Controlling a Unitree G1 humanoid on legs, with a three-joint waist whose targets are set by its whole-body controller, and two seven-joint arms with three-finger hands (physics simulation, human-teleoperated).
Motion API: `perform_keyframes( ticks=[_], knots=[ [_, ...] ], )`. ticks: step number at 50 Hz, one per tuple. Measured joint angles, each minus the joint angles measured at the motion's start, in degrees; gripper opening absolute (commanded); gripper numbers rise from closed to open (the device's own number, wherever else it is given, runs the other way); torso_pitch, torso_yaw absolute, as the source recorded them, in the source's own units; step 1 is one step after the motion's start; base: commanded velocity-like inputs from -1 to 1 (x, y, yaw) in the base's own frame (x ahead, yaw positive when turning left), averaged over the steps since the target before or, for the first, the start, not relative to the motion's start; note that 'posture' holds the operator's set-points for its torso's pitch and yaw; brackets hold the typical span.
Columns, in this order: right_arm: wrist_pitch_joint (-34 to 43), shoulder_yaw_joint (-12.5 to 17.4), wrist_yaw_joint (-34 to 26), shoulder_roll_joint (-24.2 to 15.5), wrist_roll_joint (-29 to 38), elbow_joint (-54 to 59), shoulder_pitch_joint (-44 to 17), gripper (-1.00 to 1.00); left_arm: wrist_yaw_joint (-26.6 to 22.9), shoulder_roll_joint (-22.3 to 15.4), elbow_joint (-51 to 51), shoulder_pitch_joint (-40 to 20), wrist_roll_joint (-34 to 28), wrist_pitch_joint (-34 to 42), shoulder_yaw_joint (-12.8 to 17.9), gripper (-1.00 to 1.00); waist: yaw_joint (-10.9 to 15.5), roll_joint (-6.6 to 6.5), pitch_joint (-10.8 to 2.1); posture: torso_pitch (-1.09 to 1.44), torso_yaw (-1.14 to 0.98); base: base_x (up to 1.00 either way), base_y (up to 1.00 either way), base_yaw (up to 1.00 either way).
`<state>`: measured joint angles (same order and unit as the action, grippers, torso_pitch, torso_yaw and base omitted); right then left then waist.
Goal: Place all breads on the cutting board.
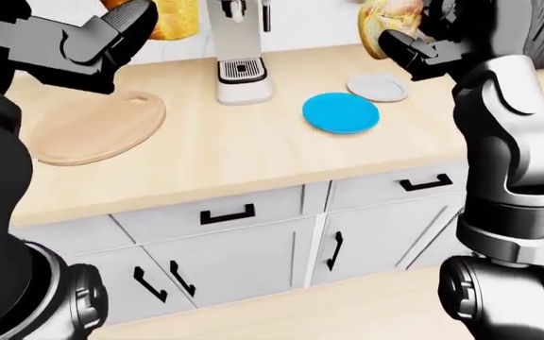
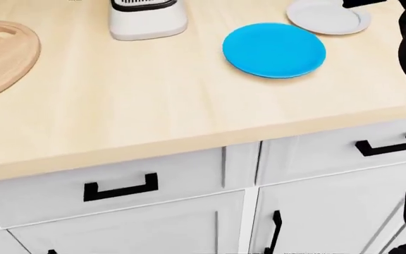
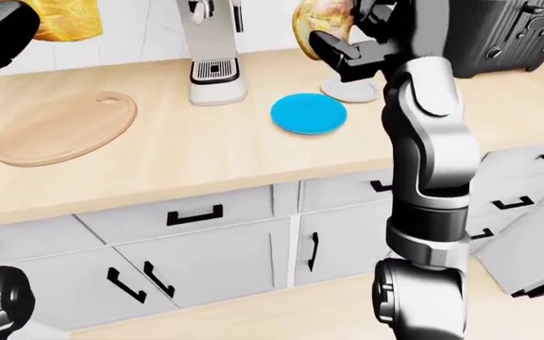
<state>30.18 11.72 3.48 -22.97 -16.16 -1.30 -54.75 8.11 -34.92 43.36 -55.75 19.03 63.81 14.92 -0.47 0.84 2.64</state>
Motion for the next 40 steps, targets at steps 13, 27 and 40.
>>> perform_keyframes(
  ticks=[13,27,40],
  knots=[
    [0.11,-1.56,-0.73,0.66,-0.90,-0.95,-0.12,-1.00,-0.54,-0.04,0.48,-0.91,-3.09,1.58,1.84,-1.00,0.22,-2.31,2.94,0.00,0.00,0.00,0.14,0.00],
    [-0.70,0.38,-0.35,-0.10,-0.27,-0.91,0.59,-1.00,-0.98,-0.30,2.34,-1.30,-2.33,1.32,1.32,-1.00,-0.24,0.07,0.42,0.00,0.00,0.00,0.15,0.00],
    [0.01,-0.60,-0.60,0.88,-0.16,-2.42,0.22,-1.00,1.15,-3.35,1.61,-0.63,1.04,2.01,4.97,-1.00,0.49,-4.63,0.96,0.00,0.00,0.00,0.38,0.00]
  ],
)
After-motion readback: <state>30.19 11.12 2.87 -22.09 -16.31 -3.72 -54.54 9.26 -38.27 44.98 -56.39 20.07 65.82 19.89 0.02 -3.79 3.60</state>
